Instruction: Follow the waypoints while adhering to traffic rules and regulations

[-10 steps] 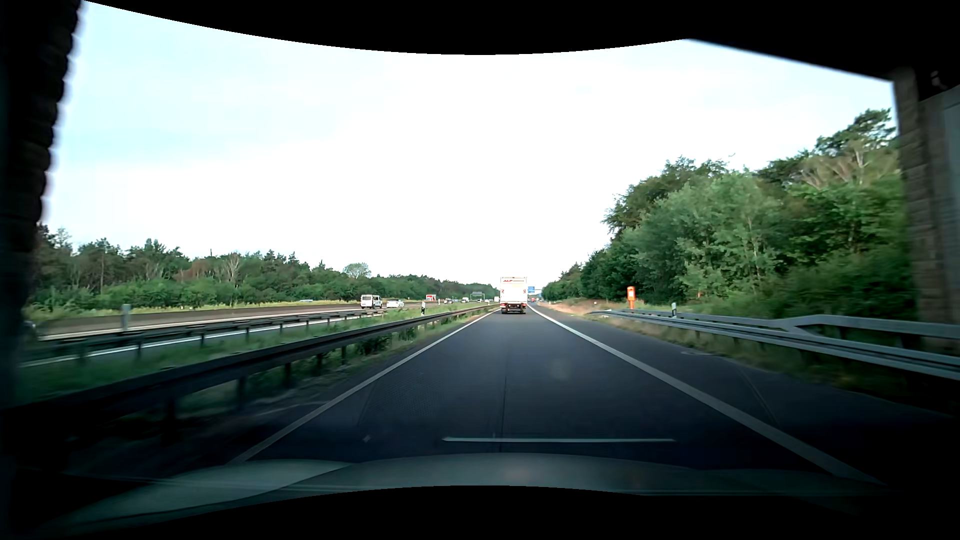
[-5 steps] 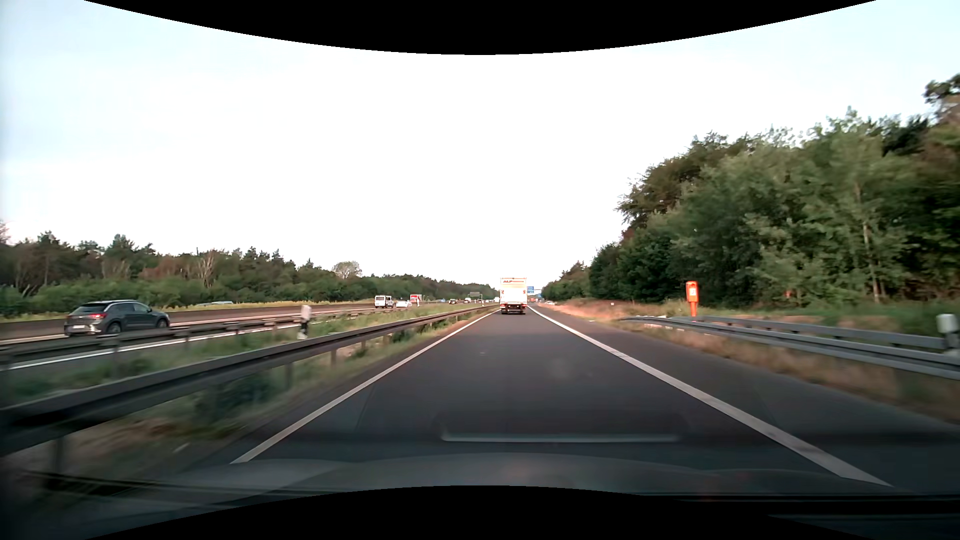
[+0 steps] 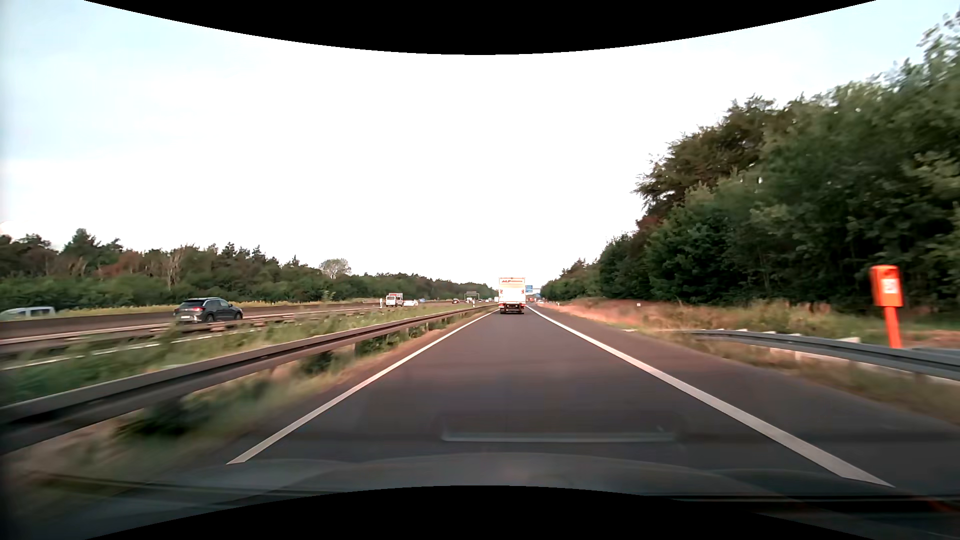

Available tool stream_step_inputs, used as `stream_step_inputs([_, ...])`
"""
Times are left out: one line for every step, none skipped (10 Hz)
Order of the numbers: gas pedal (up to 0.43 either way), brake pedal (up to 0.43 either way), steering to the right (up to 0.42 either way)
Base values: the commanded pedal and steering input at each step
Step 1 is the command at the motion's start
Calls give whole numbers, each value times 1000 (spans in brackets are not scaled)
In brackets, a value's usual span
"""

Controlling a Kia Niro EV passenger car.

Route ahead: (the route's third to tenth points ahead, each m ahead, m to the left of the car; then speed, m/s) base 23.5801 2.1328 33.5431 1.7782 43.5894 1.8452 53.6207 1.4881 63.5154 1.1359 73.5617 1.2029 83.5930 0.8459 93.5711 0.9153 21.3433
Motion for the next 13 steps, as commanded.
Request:
stream_step_inputs([110,0,0])
stream_step_inputs([110,0,0])
stream_step_inputs([110,0,0])
stream_step_inputs([110,0,0])
stream_step_inputs([110,0,0])
stream_step_inputs([110,0,0])
stream_step_inputs([110,0,-1])
stream_step_inputs([110,0,-1])
stream_step_inputs([110,0,-1])
stream_step_inputs([110,0,-1])
stream_step_inputs([110,0,-1])
stream_step_inputs([110,0,-2])
stream_step_inputs([110,0,-2])
